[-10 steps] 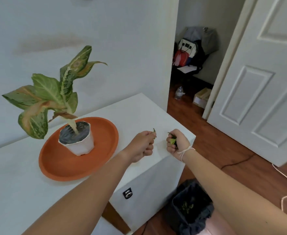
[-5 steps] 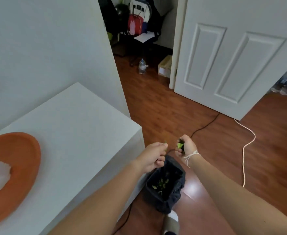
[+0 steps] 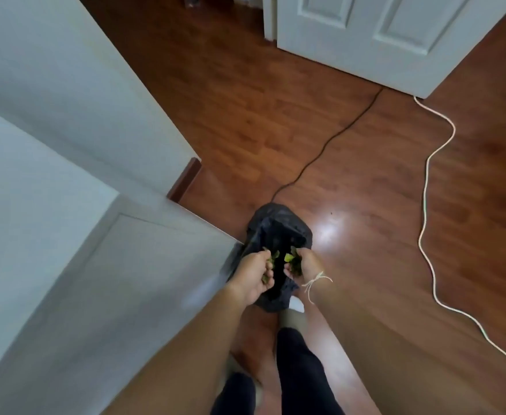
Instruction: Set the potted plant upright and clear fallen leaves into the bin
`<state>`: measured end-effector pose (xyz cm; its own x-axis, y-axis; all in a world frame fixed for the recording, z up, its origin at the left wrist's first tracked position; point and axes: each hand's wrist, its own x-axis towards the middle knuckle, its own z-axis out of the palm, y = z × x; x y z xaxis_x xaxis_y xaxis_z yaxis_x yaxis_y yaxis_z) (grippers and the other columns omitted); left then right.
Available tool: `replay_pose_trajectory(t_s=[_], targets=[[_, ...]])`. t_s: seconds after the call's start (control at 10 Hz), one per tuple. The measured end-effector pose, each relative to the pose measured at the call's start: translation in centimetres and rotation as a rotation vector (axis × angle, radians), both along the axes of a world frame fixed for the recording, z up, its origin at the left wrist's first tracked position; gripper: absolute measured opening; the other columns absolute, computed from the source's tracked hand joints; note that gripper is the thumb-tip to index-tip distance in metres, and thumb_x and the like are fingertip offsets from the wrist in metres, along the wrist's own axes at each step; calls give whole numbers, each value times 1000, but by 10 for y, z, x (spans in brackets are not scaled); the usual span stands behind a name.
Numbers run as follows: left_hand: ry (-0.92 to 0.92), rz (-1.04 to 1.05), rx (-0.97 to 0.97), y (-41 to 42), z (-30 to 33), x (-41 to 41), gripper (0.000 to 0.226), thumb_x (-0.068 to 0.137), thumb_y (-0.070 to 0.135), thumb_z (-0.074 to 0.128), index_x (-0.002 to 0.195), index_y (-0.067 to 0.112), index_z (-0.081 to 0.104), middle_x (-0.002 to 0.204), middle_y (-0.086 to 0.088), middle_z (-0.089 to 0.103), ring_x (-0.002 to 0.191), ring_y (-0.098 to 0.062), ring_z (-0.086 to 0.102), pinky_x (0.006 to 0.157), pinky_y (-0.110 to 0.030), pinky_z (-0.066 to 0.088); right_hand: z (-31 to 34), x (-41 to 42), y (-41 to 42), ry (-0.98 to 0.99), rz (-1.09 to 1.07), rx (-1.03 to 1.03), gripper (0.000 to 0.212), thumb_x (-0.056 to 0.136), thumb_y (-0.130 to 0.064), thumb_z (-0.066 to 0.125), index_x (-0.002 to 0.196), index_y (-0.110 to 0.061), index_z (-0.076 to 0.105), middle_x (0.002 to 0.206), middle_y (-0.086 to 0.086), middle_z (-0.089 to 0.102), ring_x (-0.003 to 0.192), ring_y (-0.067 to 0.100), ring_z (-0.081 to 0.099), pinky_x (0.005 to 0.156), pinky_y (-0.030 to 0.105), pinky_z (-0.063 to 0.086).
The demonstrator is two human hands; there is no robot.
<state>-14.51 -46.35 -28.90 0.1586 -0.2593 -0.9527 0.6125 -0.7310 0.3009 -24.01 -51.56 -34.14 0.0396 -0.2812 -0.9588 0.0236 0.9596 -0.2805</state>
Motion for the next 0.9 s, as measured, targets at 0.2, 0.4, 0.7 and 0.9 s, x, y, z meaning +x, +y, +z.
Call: replay_pose_trajectory(t_s=[0.2,0.4,0.7,0.9], targets=[[28,9,52,3,-76,-8,30,98,33,42,112,12,58,102,-3,61,94,-18,58,85,-29,46,-68,-2,15,-96,12,58,22,97,-24,45,109,-11,59,108,9,63,91,23,59,76,34,49],[31,43,88,12,-105,-9,56,96,45,38,144,16,35,149,-5,40,134,-23,40,112,-36,26,-90,-4,19,-144,46,93,55,100,-30,39,151,-16,24,154,3,32,142,29,30,111,43,31],[-3,114,66,8,-84,-4,56,97,38,38,146,12,29,151,-8,34,138,-26,34,114,-37,24,-74,-7,18,-119,65,50,53,99,-27,41,148,-9,29,154,9,33,140,30,34,110,38,33],[-71,53,78,-1,-67,-4,43,99,15,32,141,10,38,142,-11,44,130,-25,39,112,-33,24,-54,-7,11,-130,98,49,46,99,-28,42,141,-11,40,146,9,45,123,29,48,95,36,43]])
